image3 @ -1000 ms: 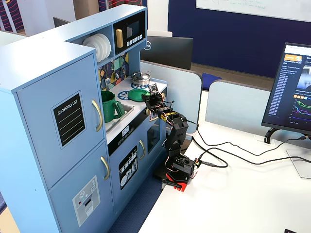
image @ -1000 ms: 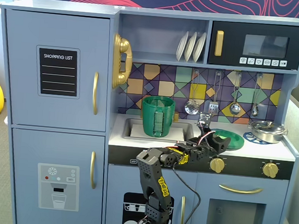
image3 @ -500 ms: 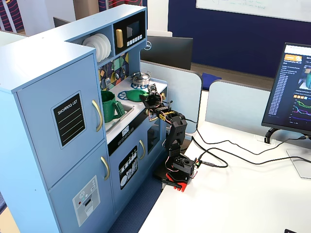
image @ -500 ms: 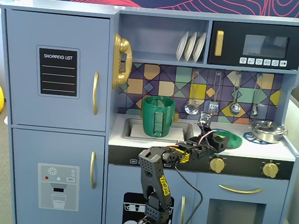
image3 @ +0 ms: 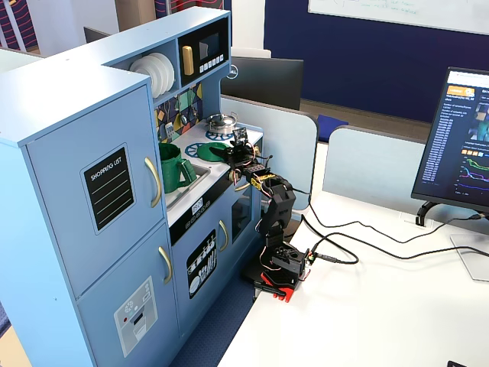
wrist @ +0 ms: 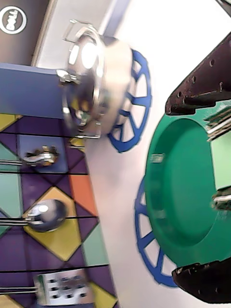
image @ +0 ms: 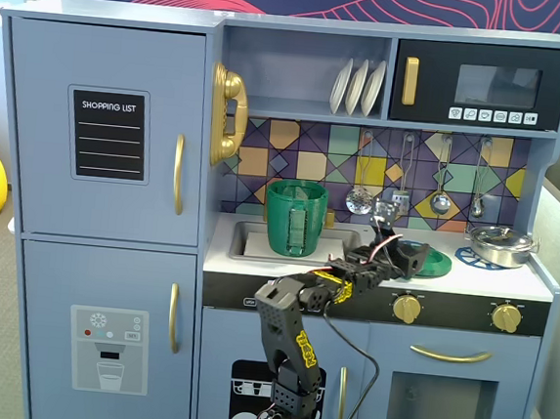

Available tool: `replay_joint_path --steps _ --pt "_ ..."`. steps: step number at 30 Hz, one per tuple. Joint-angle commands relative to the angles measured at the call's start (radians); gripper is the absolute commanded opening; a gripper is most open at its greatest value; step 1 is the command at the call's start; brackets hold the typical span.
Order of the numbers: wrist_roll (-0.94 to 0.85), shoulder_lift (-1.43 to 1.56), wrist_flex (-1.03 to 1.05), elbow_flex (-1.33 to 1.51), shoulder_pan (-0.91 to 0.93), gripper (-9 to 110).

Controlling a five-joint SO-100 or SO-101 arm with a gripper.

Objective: Take off the lid from the green recipient and place it on the counter

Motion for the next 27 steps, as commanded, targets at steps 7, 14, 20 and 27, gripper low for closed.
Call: replay_joint_path --steps 7,14,20,27 --pt "-0.009 0.439 0.549 -0.092 -0.097 25" --pt "0.035 0.756 1.229 -0.060 -0.268 18" --pt "0.031 0.914 1.448 0.123 -0.333 18" --pt "-0.014 1.111 1.447 0.460 -0.503 15"
